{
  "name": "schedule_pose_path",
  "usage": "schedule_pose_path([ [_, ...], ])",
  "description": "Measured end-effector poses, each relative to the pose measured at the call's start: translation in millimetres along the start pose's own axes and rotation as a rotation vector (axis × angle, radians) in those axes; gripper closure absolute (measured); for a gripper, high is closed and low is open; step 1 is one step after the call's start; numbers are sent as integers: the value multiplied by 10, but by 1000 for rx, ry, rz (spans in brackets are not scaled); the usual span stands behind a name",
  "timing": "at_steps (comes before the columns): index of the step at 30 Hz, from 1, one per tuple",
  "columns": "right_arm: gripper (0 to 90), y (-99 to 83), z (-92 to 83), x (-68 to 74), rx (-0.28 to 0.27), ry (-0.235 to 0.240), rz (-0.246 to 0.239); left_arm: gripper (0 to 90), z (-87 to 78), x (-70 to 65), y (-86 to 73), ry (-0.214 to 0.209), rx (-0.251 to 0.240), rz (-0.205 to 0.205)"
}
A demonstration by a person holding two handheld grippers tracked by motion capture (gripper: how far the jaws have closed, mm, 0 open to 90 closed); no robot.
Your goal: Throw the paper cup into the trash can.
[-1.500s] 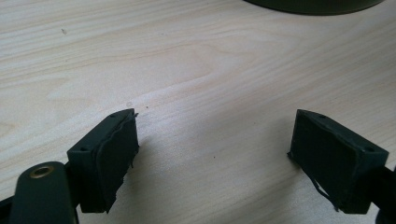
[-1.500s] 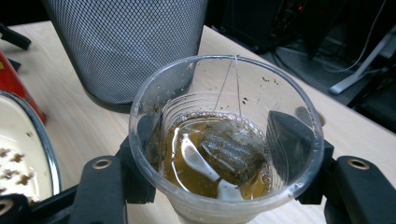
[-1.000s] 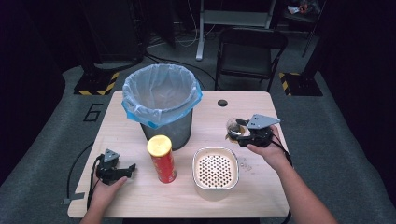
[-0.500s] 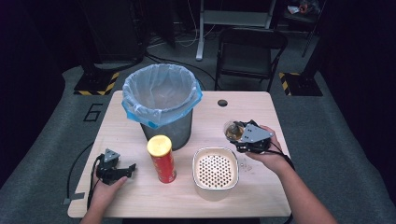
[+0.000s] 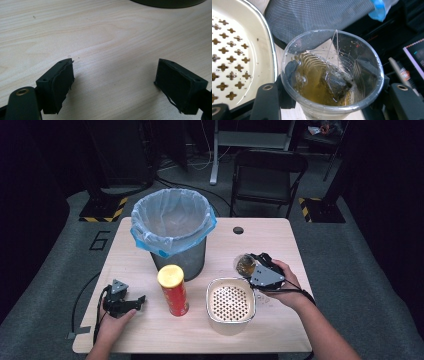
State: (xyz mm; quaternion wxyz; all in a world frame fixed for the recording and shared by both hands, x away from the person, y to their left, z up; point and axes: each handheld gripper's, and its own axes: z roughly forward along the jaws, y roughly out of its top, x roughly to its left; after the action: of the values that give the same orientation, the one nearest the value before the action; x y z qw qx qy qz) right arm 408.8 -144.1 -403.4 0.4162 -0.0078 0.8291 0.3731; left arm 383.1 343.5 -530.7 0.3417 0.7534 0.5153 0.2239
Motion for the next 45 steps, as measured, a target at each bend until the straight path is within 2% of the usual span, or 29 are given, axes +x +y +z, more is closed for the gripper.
schedule_pose_path([
  [8,396,193,-4,206,18,-71,-248,148,0,0,0,0,-1,0],
  [9,398,233,10,270,36,-93,-338,148,0,0,0,0,0,0],
  [10,400,248,19,304,48,-104,-375,148,0,0,0,0,0,0],
  [11,400,248,19,304,48,-104,-375,148,0,0,0,0,0,0],
  [12,402,260,30,336,65,-116,-413,148,0,0,0,0,0,-1],
  [14,407,279,52,412,91,-165,-515,148,0,0,0,0,0,0],
  [16,410,294,63,457,112,-201,-585,148,0,0,0,0,0,0],
  [17,413,302,69,485,118,-216,-641,148,0,0,0,0,-1,0],
  [18,413,302,69,485,118,-216,-641,148,0,0,0,0,-1,0],
  [19,416,312,73,531,141,-238,-703,148,0,0,0,0,0,-1],
  [20,416,312,73,531,141,-238,-703,148,0,0,0,0,0,-1],
  [25,418,351,57,662,164,-320,-922,148,0,0,0,0,0,0],
  [26,418,351,57,662,164,-320,-922,148,0,0,0,0,0,0],
  [27,417,367,58,680,165,-314,-967,148,0,0,0,0,-1,-1],
  [30,417,376,60,687,168,-293,-983,148,0,0,0,0,-1,0],
  [38,417,405,31,662,153,-330,-999,148,0,0,0,0,-1,0],
  [45,416,401,36,689,151,-316,-1001,148,0,0,0,0,-1,0],
])
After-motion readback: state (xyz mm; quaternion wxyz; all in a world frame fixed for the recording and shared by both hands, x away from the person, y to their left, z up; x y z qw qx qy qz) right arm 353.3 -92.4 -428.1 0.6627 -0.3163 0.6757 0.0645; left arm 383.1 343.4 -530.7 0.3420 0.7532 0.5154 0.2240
